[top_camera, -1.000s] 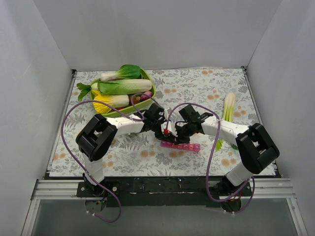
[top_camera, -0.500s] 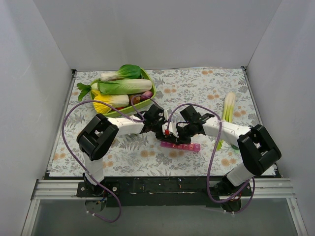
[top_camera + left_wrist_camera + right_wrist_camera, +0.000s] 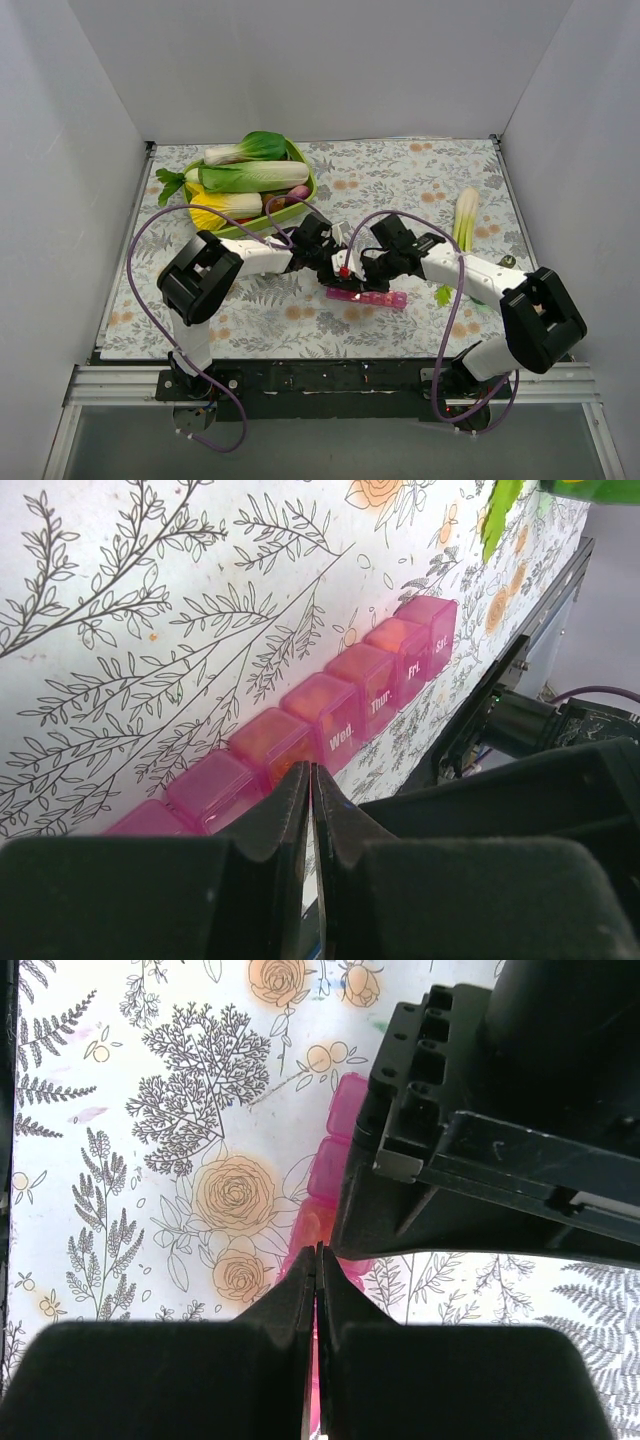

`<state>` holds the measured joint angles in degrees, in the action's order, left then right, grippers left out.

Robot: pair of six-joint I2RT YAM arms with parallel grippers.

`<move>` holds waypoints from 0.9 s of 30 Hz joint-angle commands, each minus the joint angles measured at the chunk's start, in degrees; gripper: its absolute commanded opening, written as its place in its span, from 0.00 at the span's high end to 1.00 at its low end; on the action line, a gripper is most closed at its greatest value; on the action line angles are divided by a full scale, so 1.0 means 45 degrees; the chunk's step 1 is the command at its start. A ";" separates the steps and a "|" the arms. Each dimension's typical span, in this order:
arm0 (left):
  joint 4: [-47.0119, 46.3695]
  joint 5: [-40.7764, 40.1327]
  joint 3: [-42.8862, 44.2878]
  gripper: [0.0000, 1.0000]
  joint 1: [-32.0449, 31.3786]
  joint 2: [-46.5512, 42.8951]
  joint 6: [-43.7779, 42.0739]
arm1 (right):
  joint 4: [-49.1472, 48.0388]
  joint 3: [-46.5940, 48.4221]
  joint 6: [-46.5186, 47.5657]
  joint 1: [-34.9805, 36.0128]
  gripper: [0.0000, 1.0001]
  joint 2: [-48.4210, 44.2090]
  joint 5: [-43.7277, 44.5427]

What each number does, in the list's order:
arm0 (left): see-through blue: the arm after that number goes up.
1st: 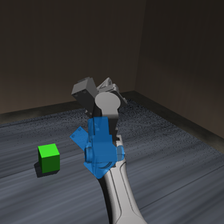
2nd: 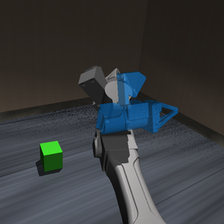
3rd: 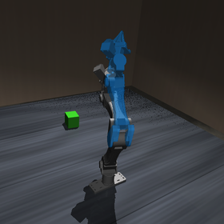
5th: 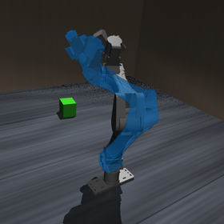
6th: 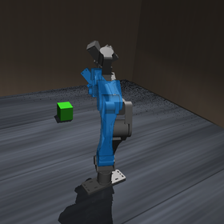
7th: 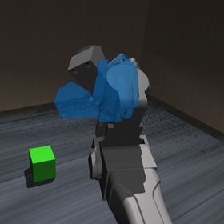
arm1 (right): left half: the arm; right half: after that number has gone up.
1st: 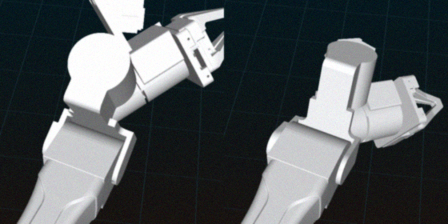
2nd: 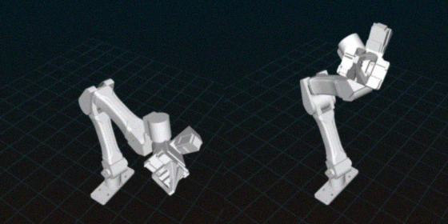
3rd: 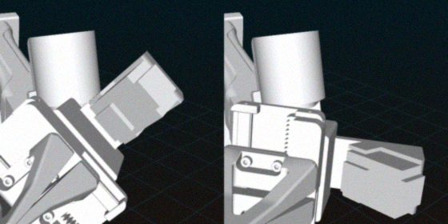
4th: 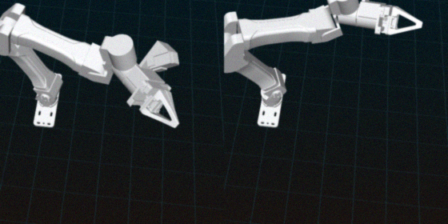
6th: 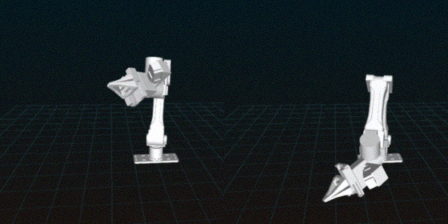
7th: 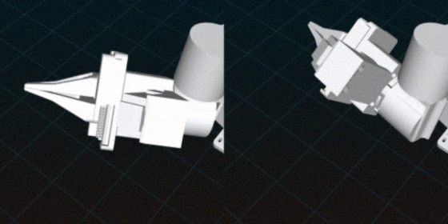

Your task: Sort the pills into containers

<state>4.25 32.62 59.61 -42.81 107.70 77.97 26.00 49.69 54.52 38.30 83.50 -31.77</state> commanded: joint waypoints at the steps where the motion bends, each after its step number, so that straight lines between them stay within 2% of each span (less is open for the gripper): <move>1: 0.0618 -0.0648 -0.0454 0.94 0.0157 0.0578 -0.0316 | -0.0053 -0.0358 0.0462 0.0081 0.99 -0.0626 -0.0498; 20: 0.0403 -0.0179 -0.0786 0.94 0.0489 0.0910 -0.0257 | -0.1051 -0.0320 0.0520 0.0902 0.99 0.0740 0.1142; 27: 0.0403 -0.0140 -0.0767 0.94 0.0528 0.0988 -0.0296 | -0.0485 0.0167 0.0637 0.1000 0.99 -0.0136 0.0908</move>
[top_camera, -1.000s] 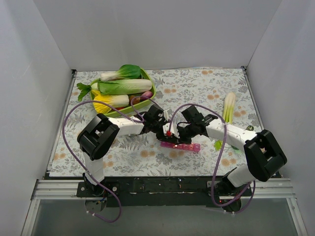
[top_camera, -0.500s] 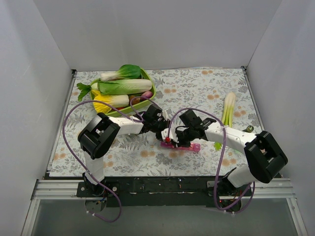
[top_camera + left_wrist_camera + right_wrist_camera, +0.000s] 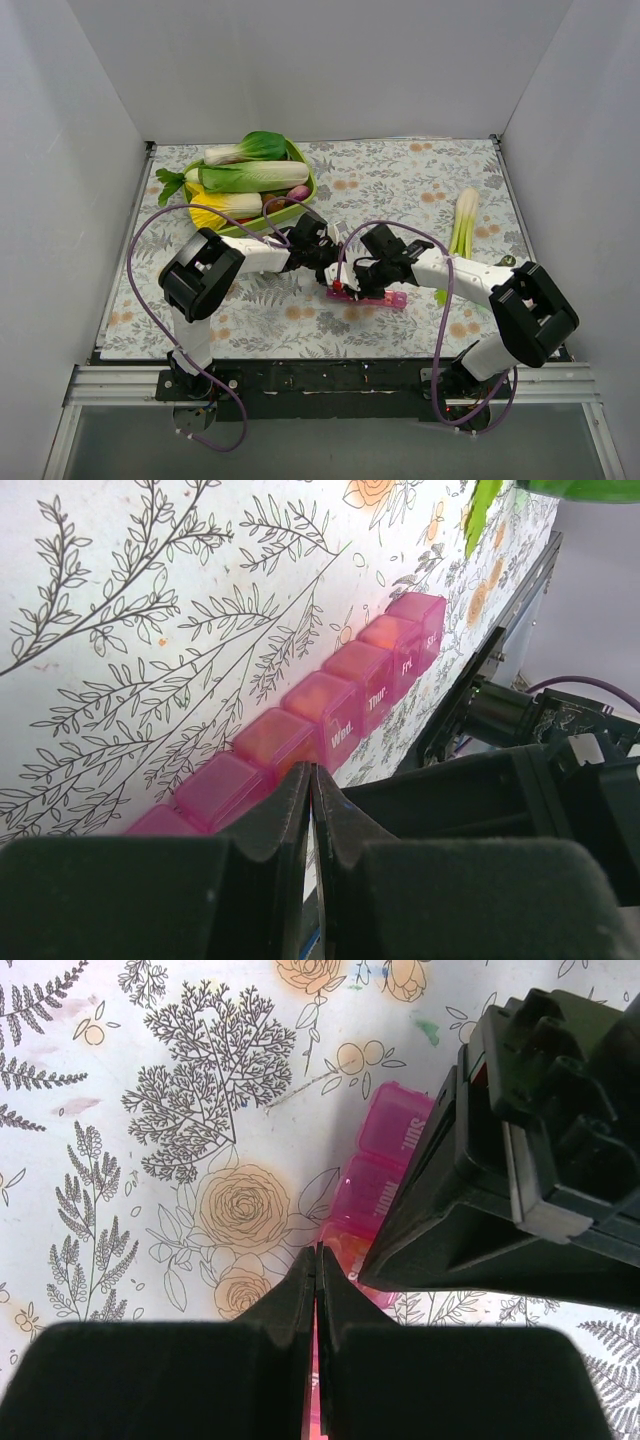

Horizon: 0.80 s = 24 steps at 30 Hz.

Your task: Sort the pills into containers

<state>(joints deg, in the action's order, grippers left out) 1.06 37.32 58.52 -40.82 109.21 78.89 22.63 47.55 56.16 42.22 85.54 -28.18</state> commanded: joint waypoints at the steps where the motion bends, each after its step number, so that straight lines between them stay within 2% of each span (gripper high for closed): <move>1: 0.1112 -0.1184 -0.0505 0.94 0.0106 0.0653 -0.0500 | 0.0321 0.0741 0.0254 0.0130 0.99 -0.0687 0.0130; 10: 0.1190 -0.1184 -0.0446 0.94 0.0125 0.0770 -0.0559 | 0.0322 0.0704 0.0254 0.0150 0.99 -0.1138 0.0091; 20: 0.1190 -0.1126 -0.0466 0.94 0.0165 0.0868 -0.0579 | -0.0518 -0.0430 0.0117 0.0286 0.99 0.0912 0.0755; 24: 0.1171 -0.1086 -0.0524 0.94 0.0242 0.0907 -0.0618 | -0.0304 -0.0274 0.0215 0.0306 0.99 0.0661 0.0834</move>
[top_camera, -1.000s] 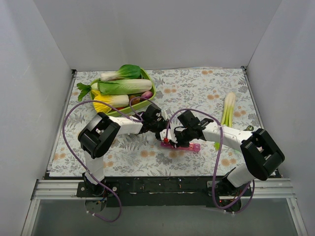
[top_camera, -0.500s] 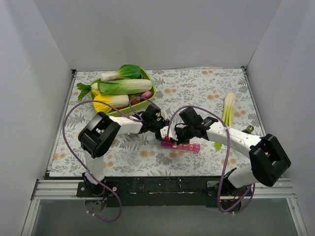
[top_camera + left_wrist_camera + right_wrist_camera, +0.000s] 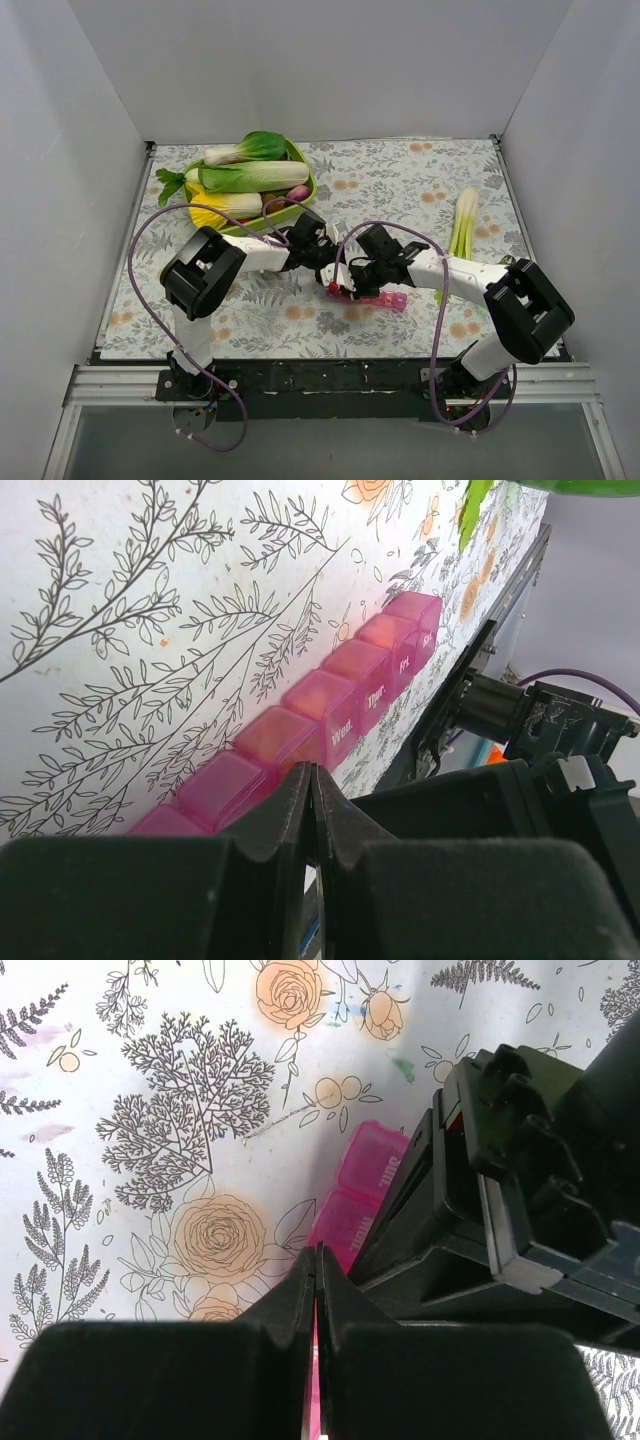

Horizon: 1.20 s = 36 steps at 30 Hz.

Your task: Sort the pills into containers

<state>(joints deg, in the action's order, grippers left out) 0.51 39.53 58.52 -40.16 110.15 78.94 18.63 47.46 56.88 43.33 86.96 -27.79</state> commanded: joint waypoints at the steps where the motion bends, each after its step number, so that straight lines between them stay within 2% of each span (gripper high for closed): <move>1: 0.1311 -0.1577 -0.0524 0.94 0.0116 0.0698 -0.0627 | 0.0625 -0.0061 0.0035 0.0058 0.99 0.0247 0.0533; 13: 0.1331 -0.1265 -0.0232 0.94 0.0214 0.0172 -0.0471 | 0.2655 0.1288 0.0367 -0.0370 0.99 -0.1823 -0.1674; 19: 0.1312 -0.0797 0.0237 0.93 0.0214 -0.0570 -0.0198 | 0.2559 0.1113 0.0153 -0.1560 0.99 -0.2058 -0.2202; 36: 0.0745 0.0142 0.0569 0.92 0.0234 -0.2074 0.0525 | 0.1953 0.0585 -0.0570 -0.2890 0.99 -0.2449 -0.3121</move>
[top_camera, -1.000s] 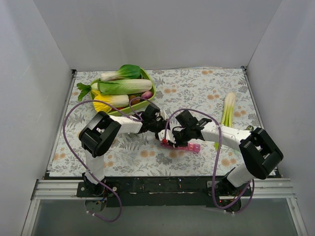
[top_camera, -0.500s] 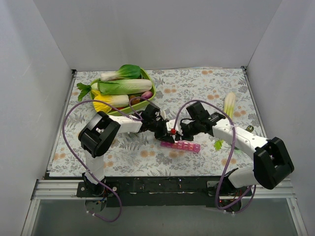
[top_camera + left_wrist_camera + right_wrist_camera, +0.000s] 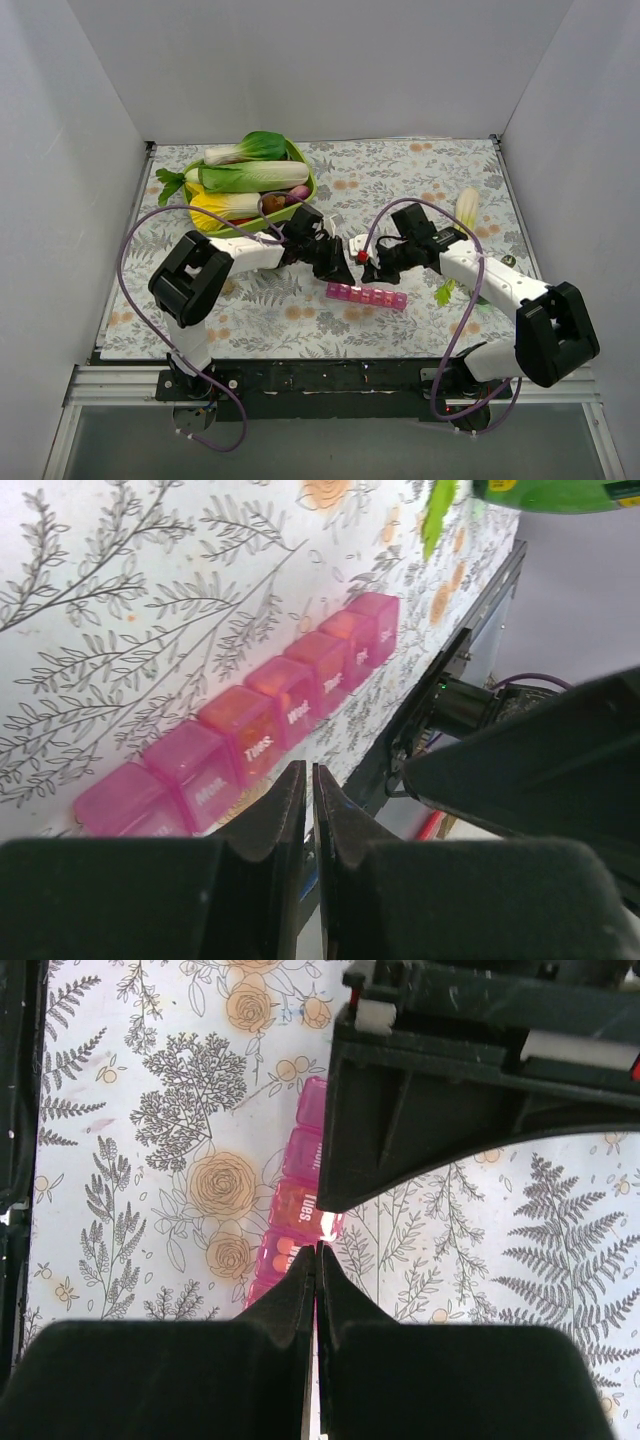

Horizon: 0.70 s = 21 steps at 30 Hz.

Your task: Sort the pills into containers

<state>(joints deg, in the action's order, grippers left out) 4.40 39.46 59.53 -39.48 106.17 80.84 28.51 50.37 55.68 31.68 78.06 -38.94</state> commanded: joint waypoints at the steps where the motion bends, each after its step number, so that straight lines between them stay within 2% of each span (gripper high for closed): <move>1: -0.0081 0.0137 0.0385 0.92 0.0102 -0.1307 0.0102 | -0.0242 -0.0060 -0.0361 -0.0476 0.99 -0.0588 -0.0683; 4: 0.0173 -0.0427 0.0327 0.91 0.0278 -0.2067 -0.0267 | -0.0418 0.0056 -0.0965 -0.1138 0.96 -0.1094 -0.0722; 5: 0.0406 -0.0720 0.0230 0.91 0.0317 -0.2785 -0.0733 | -0.0495 0.0153 -0.1586 -0.1297 0.91 -0.1232 -0.0567; 6: 0.0524 -0.1032 0.0171 0.90 0.0356 -0.3218 -0.1085 | -0.0516 0.0406 -0.1921 -0.1453 0.79 -0.1408 -0.0044; 7: 0.0641 -0.2002 0.0131 0.85 0.0356 -0.3667 -0.1456 | -0.0400 0.0602 -0.2098 -0.1725 0.73 -0.1719 0.0155; 8: 0.0894 -0.2534 0.0034 0.77 0.0356 -0.4252 -0.1847 | -0.0341 0.0739 -0.2525 -0.1902 0.67 -0.1915 0.0292; 9: 0.0993 -0.3274 -0.0063 0.68 0.0356 -0.5340 -0.2721 | -0.0340 0.0934 -0.2762 -0.2097 0.53 -0.2130 0.0526; 10: 0.1013 -0.4693 -0.0219 0.45 0.0356 -0.6047 -0.3058 | -0.0746 0.0955 -0.3286 -0.2447 0.43 -0.2635 0.0721; 11: 0.0820 -0.5558 -0.0665 0.32 0.0395 -0.6692 -0.3390 | -0.1098 0.0936 -0.3852 -0.2625 0.33 -0.2930 0.0994; 12: 0.0664 -0.6262 -0.0940 0.18 0.0395 -0.8091 -0.3722 | -0.1430 0.0897 -0.5037 -0.2781 0.19 -0.3204 0.1615; 13: 0.0430 -0.6830 -0.1194 0.06 0.0434 -0.8724 -0.3842 | -0.2168 0.0819 -0.5591 -0.3034 0.13 -0.3709 0.1989; 14: 0.0080 -0.7841 -0.1506 0.02 0.0512 -0.9271 -0.3920 | -0.2524 0.0780 -0.6176 -0.3152 0.08 -0.3946 0.2399; 15: -0.0021 -0.8257 -0.1896 0.02 0.0532 -1.0418 -0.4037 | -0.2914 0.0741 -0.7497 -0.3270 0.08 -0.4200 0.3254; 17: 0.0152 -0.9077 -0.2134 0.02 0.0591 -1.1265 -0.4252 | -0.3656 0.0721 -0.8792 -0.3485 0.07 -0.4864 0.4273; 19: 0.0679 -0.9296 -0.2057 0.02 0.0630 -1.2104 -0.4486 | -0.3700 0.0973 -1.0468 -0.3525 0.07 -0.5081 0.5874; 21: 0.1538 -0.9297 -0.1901 0.02 0.0630 -1.2556 -0.4643 | -0.2863 0.1772 -1.1024 -0.3525 0.06 -0.5023 0.6851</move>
<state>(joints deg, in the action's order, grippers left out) 5.13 4.67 51.90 -36.93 51.90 63.90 17.47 52.42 20.62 16.12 56.05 -21.02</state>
